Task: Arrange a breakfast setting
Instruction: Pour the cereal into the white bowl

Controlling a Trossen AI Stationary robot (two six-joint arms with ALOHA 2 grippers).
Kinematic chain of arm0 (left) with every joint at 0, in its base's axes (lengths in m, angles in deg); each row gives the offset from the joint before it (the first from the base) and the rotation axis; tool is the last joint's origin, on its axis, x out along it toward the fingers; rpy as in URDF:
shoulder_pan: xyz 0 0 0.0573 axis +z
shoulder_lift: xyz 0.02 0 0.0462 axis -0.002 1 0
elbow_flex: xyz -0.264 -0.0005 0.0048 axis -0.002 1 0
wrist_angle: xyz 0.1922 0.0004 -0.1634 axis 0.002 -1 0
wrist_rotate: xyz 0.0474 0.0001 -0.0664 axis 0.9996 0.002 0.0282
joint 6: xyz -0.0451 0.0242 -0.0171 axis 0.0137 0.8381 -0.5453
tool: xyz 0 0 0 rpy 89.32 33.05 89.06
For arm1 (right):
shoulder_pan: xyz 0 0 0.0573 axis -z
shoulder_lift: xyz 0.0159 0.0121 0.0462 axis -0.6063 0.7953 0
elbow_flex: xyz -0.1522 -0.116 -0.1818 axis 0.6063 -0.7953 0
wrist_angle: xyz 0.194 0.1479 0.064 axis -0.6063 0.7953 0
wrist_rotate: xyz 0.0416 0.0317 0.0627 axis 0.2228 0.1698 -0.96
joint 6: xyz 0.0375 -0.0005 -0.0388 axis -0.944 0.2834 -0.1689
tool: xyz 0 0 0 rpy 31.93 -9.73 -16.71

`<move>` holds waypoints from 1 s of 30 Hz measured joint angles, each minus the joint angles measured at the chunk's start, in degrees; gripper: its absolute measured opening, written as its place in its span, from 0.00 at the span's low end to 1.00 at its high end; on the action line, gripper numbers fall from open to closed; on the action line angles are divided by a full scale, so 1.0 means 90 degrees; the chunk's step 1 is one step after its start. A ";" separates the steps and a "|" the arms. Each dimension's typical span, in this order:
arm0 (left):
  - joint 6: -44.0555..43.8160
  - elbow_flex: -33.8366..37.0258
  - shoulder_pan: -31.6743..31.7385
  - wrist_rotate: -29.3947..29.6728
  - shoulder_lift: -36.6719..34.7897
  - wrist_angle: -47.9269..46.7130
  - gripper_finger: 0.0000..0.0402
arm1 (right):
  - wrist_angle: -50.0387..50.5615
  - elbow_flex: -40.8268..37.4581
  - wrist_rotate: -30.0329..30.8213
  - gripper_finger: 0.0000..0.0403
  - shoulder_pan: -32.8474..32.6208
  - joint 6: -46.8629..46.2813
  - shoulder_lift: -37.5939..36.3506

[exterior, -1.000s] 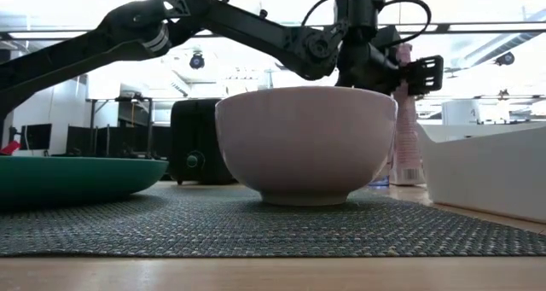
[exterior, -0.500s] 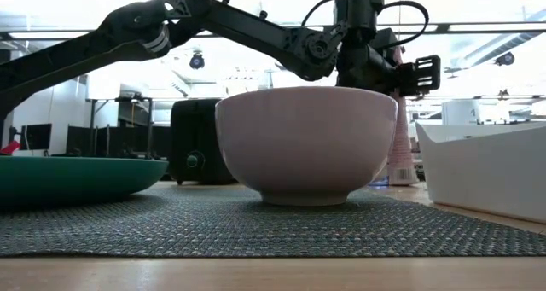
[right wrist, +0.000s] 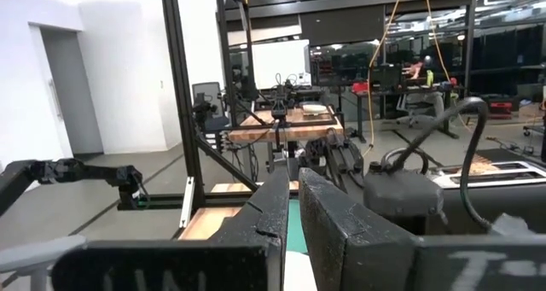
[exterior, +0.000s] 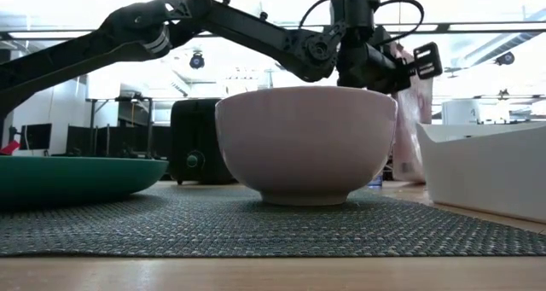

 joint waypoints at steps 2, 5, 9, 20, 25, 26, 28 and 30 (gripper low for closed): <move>0.0028 0.0000 -0.0002 0.0047 -0.0060 0.0121 0.00 | 0.0024 0.0000 0.0001 0.06 0.0000 -0.0021 0.0000; 0.0243 0.0000 -0.0010 0.0159 -0.0268 0.0155 0.00 | 0.0062 0.0000 -0.0001 0.06 0.0000 -0.0043 -0.0002; 0.0471 0.0000 -0.0051 0.0171 -0.0680 0.0213 0.00 | 0.0060 0.0000 -0.0001 0.06 0.0000 -0.0040 -0.0002; 0.1803 0.0000 -0.0301 -0.0025 -0.1598 0.0201 0.00 | 0.0121 0.0002 -0.0033 0.06 -0.0002 -0.0115 -0.0002; 0.2819 0.0012 -0.0502 0.0182 -0.2229 0.0036 0.00 | 0.0141 0.0004 -0.0504 0.06 -0.0005 -0.0059 -0.0002; 0.2963 0.0012 -0.0551 0.0180 -0.2377 -0.0066 0.00 | 0.0141 0.0005 -0.0579 0.06 -0.0005 -0.0044 -0.0002; 0.3108 0.0032 -0.0620 0.0176 -0.2708 -0.0525 0.00 | 0.0141 0.0005 -0.0675 0.06 -0.0005 -0.0040 -0.0002; 0.3083 0.0061 -0.0669 0.0160 -0.3034 -0.1090 0.00 | 0.0136 0.0007 -0.0678 0.06 -0.0005 -0.0043 -0.0002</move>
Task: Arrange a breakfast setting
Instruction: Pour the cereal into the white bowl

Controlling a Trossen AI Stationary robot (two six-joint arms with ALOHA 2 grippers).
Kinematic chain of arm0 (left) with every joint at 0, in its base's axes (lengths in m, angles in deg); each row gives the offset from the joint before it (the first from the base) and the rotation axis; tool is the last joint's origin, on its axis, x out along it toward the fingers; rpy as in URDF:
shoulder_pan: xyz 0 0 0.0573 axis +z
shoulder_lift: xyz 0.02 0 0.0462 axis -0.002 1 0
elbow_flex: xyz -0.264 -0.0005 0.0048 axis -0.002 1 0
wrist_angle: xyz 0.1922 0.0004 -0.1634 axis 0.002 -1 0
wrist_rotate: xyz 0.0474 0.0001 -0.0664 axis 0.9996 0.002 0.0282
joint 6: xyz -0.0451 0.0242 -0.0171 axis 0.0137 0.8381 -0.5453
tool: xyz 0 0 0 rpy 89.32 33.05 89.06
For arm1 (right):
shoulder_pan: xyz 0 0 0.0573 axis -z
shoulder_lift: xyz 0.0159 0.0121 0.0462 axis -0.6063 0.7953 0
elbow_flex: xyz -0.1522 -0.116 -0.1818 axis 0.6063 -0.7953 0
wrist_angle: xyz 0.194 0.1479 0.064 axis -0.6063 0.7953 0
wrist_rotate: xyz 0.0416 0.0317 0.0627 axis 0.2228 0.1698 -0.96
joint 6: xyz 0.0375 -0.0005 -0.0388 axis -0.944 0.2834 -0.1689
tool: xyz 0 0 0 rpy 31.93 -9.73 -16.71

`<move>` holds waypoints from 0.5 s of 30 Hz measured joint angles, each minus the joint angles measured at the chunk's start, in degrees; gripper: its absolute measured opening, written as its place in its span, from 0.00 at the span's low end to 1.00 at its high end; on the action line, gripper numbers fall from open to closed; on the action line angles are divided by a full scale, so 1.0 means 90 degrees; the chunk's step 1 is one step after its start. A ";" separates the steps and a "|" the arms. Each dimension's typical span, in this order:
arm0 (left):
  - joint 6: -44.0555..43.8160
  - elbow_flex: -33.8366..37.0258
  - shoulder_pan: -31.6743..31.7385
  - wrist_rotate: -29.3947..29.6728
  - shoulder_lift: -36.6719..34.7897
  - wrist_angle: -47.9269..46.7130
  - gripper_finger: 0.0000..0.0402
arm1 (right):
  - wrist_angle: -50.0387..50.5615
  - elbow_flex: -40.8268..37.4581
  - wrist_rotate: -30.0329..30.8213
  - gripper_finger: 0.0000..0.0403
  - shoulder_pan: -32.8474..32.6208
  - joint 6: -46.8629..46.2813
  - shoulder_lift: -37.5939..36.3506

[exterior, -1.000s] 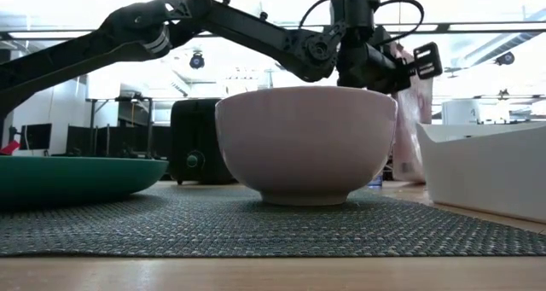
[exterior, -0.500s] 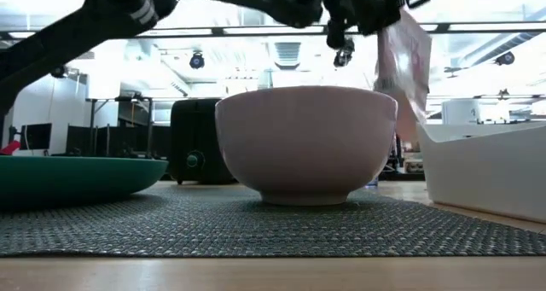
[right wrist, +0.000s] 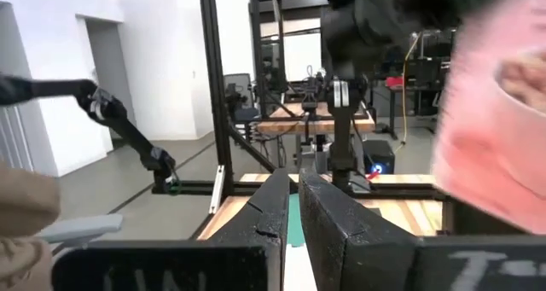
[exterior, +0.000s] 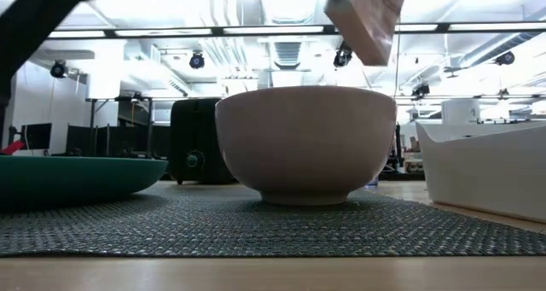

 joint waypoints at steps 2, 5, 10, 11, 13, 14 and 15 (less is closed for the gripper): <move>-0.0221 0.0024 -0.0029 -0.0016 -0.0296 -0.0775 0.00 | 0.0003 0.0000 0.0000 0.06 0.0000 0.0002 0.0000; -0.0688 0.0035 -0.0073 -0.0151 -0.0688 -0.1896 0.00 | 0.0003 0.0000 -0.0003 0.06 0.0000 -0.0004 -0.0001; -0.0996 0.0037 -0.0258 -0.0142 -0.1134 -0.2728 0.00 | 0.0000 0.0000 -0.0002 0.06 0.0000 -0.0012 0.0000; -0.0992 0.0037 -0.0306 -0.0117 -0.1196 -0.2845 0.00 | 0.0000 0.0000 -0.0002 0.06 0.0000 -0.0013 0.0000; -0.0964 0.0037 -0.0420 0.0034 -0.1294 -0.3119 0.00 | -0.0003 0.0000 -0.0002 0.06 0.0000 -0.0045 0.0000; -0.0964 0.0037 -0.0480 0.0133 -0.1339 -0.3253 0.00 | -0.0001 0.0000 -0.0002 0.06 0.0000 -0.0059 0.0000; -0.0961 0.0040 -0.0550 0.0220 -0.1390 -0.3394 0.00 | 0.0000 0.0000 -0.0002 0.06 0.0000 -0.0059 0.0000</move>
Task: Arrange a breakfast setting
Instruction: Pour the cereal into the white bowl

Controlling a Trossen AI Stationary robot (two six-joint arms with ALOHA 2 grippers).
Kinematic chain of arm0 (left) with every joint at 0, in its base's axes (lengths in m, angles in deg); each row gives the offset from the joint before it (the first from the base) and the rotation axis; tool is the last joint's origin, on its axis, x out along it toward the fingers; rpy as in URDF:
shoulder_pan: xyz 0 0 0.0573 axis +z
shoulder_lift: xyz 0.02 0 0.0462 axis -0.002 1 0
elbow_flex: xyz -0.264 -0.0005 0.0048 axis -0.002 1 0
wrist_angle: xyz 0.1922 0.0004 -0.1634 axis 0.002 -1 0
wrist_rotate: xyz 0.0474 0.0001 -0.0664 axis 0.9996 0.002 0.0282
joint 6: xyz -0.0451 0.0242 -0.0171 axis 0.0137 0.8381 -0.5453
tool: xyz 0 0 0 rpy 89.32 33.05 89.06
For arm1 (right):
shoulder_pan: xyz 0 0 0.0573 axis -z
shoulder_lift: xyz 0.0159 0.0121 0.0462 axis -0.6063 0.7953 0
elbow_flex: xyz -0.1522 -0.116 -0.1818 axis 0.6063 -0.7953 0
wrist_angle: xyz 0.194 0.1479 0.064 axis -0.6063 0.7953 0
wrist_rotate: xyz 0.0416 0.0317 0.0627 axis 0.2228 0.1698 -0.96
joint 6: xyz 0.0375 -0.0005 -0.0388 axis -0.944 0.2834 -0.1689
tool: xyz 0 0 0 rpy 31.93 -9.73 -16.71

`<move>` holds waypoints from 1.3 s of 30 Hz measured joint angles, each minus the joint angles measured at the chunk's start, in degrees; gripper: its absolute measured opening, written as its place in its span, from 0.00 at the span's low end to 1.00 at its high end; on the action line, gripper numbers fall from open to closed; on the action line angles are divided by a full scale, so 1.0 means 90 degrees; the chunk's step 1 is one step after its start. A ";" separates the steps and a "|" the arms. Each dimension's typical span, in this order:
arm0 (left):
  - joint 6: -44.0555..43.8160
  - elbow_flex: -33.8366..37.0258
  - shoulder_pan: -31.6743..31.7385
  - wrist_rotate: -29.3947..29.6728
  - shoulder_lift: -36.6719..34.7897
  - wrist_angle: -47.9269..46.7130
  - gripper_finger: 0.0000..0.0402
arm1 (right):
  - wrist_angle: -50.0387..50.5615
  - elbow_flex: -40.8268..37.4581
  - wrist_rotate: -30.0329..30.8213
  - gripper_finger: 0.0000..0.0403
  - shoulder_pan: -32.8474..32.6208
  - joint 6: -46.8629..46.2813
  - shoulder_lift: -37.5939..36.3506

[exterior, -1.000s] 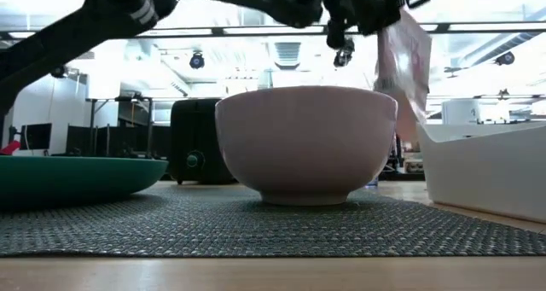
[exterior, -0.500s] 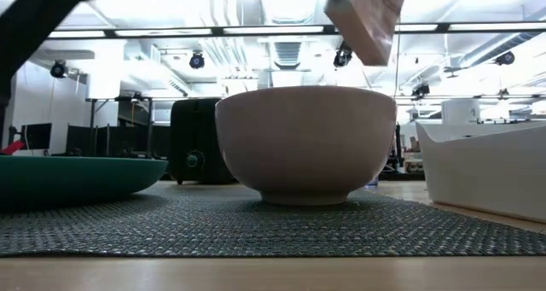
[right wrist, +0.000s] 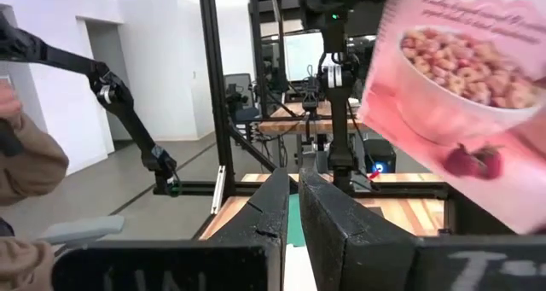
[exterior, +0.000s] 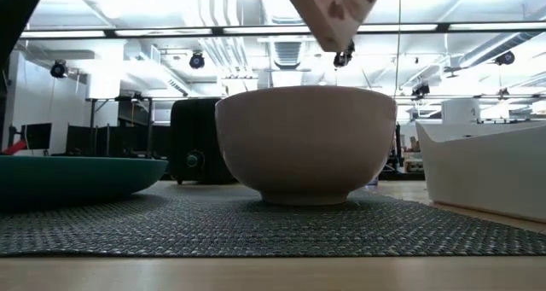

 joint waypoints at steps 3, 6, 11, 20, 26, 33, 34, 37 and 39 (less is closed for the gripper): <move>-0.0009 0.0039 -0.0229 0.0297 -0.0155 -0.0289 0.00 | 0.0000 0.0000 0.0000 0.06 0.0000 0.0003 0.0000; 0.0018 0.0239 -0.0487 0.0741 -0.0300 -0.0490 0.00 | -0.0002 0.0000 0.0002 0.06 0.0000 0.0003 0.0000; -0.0120 0.1106 -0.0949 0.1697 -0.0802 -0.0761 0.00 | -0.0001 0.0000 0.0002 0.06 0.0000 -0.0001 0.0000; -0.1604 0.3182 -0.2214 0.2601 -0.2642 -0.1539 0.00 | -0.0002 0.0000 0.0007 0.06 0.0000 0.0009 0.0000; -0.2232 0.4652 -0.3010 0.3766 -0.3495 -0.1531 0.00 | -0.0004 0.0000 0.0010 0.06 0.0002 0.0014 0.0000; -0.3282 0.6247 -0.3253 0.4232 -0.4077 -0.1488 0.00 | -0.0015 0.0000 0.0017 0.06 0.0002 0.0066 0.0000; -0.3439 0.6480 -0.3237 0.4239 -0.4113 -0.1499 0.00 | -0.0017 0.0000 0.0017 0.06 0.0002 0.0077 0.0000; -0.3899 0.7126 -0.3138 0.4467 -0.4240 -0.1542 0.00 | -0.0019 0.0000 0.0022 0.06 0.0002 0.0083 0.0000; -0.4224 0.7496 -0.3069 0.4728 -0.4401 -0.1524 0.00 | -0.0019 0.0000 0.0022 0.06 0.0002 0.0083 0.0000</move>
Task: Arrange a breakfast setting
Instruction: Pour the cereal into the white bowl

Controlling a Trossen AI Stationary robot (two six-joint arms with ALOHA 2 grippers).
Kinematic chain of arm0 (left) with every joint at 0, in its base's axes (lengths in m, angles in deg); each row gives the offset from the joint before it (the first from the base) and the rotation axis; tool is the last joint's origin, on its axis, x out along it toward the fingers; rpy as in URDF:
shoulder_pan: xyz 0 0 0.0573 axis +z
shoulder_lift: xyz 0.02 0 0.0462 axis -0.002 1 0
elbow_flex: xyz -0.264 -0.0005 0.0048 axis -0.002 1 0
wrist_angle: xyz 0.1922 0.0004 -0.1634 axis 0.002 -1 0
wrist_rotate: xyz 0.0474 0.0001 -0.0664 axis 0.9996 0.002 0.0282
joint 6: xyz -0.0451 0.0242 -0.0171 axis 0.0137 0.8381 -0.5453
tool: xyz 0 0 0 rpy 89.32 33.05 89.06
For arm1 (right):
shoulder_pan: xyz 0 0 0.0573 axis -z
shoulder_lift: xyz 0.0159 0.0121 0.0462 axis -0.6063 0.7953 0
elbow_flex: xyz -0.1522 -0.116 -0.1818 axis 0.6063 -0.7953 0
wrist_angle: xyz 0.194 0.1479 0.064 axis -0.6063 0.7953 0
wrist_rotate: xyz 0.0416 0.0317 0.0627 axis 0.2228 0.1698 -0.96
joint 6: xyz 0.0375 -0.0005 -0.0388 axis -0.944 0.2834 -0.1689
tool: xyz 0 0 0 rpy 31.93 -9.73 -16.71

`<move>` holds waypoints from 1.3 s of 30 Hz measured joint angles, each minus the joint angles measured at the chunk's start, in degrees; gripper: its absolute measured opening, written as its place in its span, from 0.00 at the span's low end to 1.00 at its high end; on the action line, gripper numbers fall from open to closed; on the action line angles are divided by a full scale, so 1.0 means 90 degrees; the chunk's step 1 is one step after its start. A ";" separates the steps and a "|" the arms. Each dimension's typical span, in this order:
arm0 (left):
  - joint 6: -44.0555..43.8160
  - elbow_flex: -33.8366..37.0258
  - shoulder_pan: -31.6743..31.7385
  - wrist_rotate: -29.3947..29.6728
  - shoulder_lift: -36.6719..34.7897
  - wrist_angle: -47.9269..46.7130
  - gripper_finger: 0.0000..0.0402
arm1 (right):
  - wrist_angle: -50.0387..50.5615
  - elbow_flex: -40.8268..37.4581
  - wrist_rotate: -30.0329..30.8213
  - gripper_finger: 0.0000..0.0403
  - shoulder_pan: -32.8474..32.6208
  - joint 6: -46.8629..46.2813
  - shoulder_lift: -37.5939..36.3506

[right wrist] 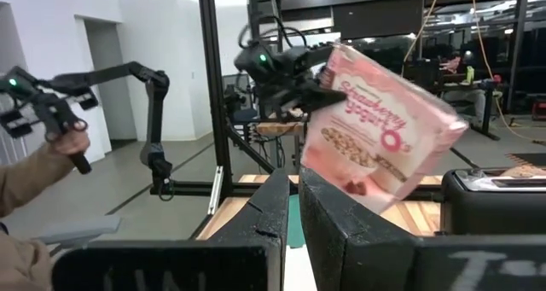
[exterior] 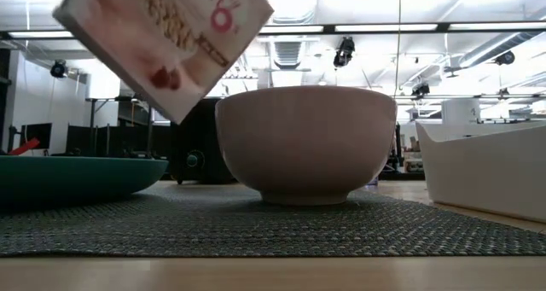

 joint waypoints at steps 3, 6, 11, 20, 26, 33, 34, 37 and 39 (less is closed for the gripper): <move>-0.0761 0.0518 0.0170 0.0344 -0.0110 0.0030 0.00 | 0.0000 0.0000 -0.0002 0.06 0.0000 0.0047 0.0000; -0.1774 0.1001 0.0364 0.0474 -0.0123 0.0019 0.00 | -0.0002 0.0000 0.0005 0.06 0.0000 0.0116 0.0000; -0.2541 0.1545 0.0660 0.0497 -0.0079 0.0030 0.00 | -0.0002 0.0000 0.0093 0.06 0.0000 0.0163 0.0000; -0.2841 0.1438 0.1322 0.0163 0.0153 0.0156 0.00 | 0.0000 -0.0002 0.0661 0.06 0.0005 0.0228 0.0007; -0.1817 0.1112 0.1501 0.0034 0.0259 0.0171 0.00 | 0.0000 -0.0002 0.0665 0.06 0.0005 0.0240 0.0012; -0.1522 0.1090 0.1682 -0.0369 0.0277 0.0144 0.00 | 0.0000 -0.0005 0.0666 0.06 0.0005 0.0242 0.0010; -0.1552 0.1108 0.1680 -0.0428 0.0309 0.0147 0.00 | -0.0001 -0.0004 0.0666 0.06 0.0005 0.0229 0.0012; -0.1586 0.1167 0.1680 -0.0443 0.0433 0.0104 0.00 | 0.0000 -0.0005 0.0668 0.06 0.0005 0.0224 0.0012; -0.1587 0.1168 0.1678 -0.0463 0.0481 0.0098 0.00 | 0.0000 -0.0005 0.0665 0.06 0.0002 0.0223 0.0012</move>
